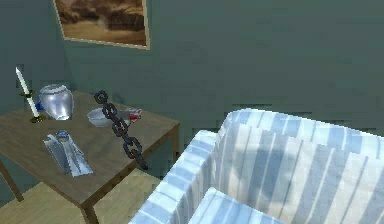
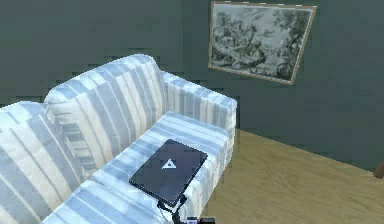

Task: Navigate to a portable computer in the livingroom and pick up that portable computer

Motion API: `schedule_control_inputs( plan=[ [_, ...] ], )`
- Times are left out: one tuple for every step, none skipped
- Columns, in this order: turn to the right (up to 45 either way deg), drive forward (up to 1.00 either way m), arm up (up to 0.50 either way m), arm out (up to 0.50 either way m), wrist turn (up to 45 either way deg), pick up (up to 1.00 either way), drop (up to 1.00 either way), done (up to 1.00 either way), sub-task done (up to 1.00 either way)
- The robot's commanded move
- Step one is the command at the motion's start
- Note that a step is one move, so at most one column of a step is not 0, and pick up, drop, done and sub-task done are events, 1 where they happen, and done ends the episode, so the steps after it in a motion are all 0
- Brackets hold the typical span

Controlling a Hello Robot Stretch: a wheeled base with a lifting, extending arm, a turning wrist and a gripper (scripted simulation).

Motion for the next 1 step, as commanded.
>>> schedule_control_inputs(
  plan=[
    [0.0,0.0,0.0,0.0,0.0,0.0,0.0,1.0,0.0]
  ],
)
